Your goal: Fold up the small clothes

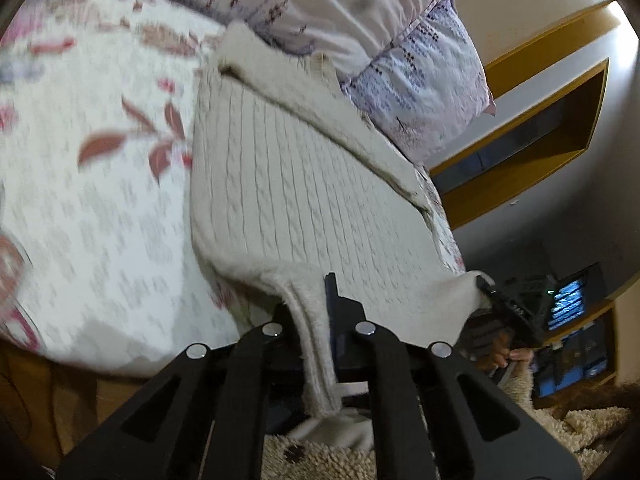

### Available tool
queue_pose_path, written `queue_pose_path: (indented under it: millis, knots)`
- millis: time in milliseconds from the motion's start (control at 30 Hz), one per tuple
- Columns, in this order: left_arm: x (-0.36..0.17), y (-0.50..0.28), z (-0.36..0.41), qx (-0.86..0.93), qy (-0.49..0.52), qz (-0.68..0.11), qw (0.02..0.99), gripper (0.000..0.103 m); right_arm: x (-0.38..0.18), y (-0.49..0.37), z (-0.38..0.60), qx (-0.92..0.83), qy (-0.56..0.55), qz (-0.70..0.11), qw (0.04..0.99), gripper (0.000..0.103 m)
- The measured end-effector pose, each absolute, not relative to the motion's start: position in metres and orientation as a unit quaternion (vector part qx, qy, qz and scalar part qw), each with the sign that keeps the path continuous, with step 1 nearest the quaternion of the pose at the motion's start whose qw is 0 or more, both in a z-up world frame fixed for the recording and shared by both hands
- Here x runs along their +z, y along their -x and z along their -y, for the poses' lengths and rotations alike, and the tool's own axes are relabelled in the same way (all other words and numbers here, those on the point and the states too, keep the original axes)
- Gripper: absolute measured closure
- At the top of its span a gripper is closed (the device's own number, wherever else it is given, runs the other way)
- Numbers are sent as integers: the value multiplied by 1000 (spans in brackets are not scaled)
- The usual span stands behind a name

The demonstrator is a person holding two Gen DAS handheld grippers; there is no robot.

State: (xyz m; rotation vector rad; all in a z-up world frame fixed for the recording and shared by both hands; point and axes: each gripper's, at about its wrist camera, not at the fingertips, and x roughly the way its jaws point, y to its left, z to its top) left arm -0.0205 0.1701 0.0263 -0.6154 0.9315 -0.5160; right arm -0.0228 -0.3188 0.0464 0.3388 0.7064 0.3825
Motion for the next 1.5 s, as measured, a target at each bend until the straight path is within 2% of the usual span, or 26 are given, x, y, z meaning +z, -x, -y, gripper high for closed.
queue_pose_path:
  millis: [233,433,600,867,1267,1367,1433,1467,1500]
  knots:
    - [66,-20,-175,-191,233,-385,872,97,76,-7,297,111,-49,-253,960,95]
    - [99,-89,-170,-164,204,-343,902,98,94,-58,294,72,-44,-216,973,95]
    - [112,-152,-164,-147,190,-324,915,98,96,-101,292,49,-64,-216,973,95]
    - [80,-224,-161,-133,212,-364,897,98,63,-166,304,37,-112,-271,955,95]
    - [15,-271,-171,-140,304,-423,842,97,14,-225,319,37,-173,-359,916,95]
    - [9,-275,-176,-146,343,-425,825,96,10,-235,323,45,-199,-372,906,87]
    - [7,-279,-178,-152,362,-424,816,89,12,-241,327,58,-222,-369,901,65]
    - [6,-283,-179,-155,373,-422,812,85,13,-243,328,63,-233,-365,899,60]
    - [6,-285,-179,-156,380,-420,809,76,15,-246,329,66,-244,-360,898,51]
